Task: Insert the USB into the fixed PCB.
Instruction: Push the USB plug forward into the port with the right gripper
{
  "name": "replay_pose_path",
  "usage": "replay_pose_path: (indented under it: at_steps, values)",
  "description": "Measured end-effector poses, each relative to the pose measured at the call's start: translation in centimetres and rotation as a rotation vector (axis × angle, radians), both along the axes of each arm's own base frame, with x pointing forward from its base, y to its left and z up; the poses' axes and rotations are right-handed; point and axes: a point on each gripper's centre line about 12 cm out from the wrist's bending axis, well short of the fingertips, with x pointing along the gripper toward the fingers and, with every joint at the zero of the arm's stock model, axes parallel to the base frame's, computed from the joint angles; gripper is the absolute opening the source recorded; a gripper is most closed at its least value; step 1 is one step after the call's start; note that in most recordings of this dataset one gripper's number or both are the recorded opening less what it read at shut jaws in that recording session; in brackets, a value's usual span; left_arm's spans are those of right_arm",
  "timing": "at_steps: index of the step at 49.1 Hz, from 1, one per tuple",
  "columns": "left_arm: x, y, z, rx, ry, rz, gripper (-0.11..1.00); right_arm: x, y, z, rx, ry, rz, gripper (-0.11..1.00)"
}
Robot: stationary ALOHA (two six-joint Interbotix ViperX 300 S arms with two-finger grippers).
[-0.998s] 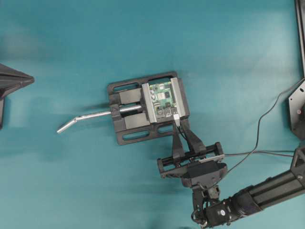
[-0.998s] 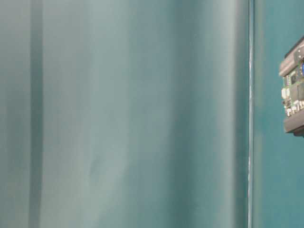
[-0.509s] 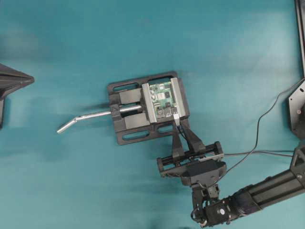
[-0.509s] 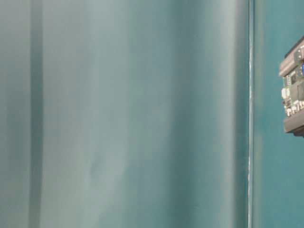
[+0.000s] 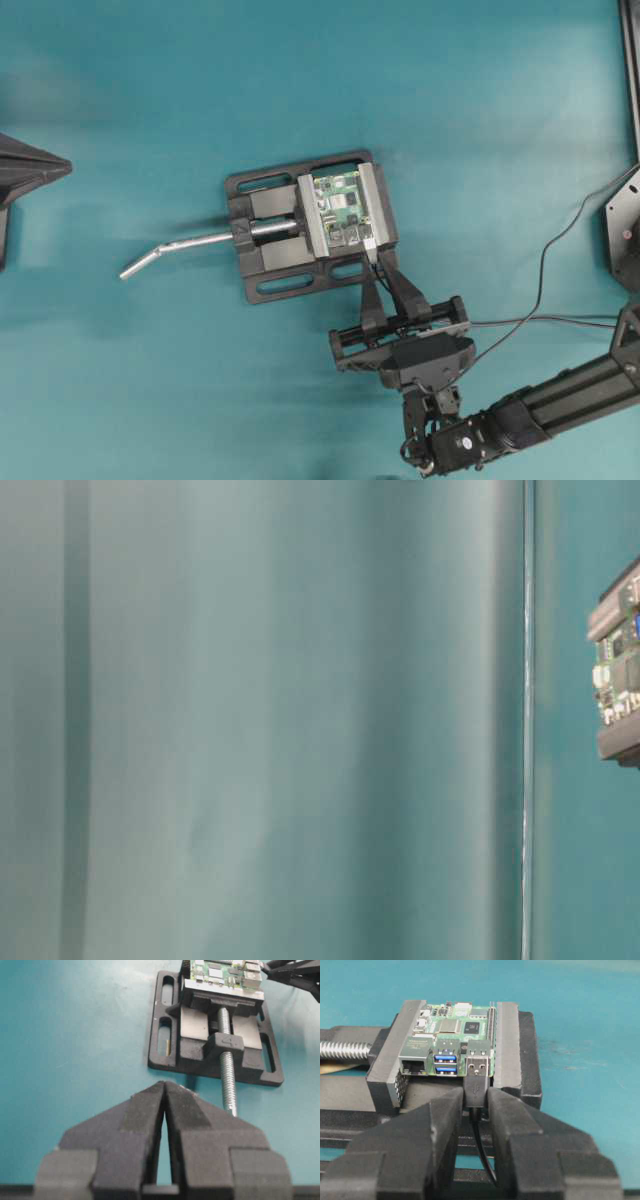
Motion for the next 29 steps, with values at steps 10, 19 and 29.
replay_pose_path:
  at_steps: [10, 19, 29]
  values:
    - [0.00, 0.02, 0.00, 0.000, 0.000, 0.002, 0.04, 0.02, -0.12, 0.42, -0.008, 0.016, -0.005, 0.21]
    - [0.00, 0.00, 0.00, 0.001, 0.000, 0.000, 0.04, 0.08, -0.16, 0.49, -0.008, 0.017, -0.003, 0.21]
    - [0.01, 0.00, -0.02, 0.000, 0.001, 0.000, 0.04, -0.02, -0.27, 0.41, -0.018, 0.020, 0.004, 0.21]
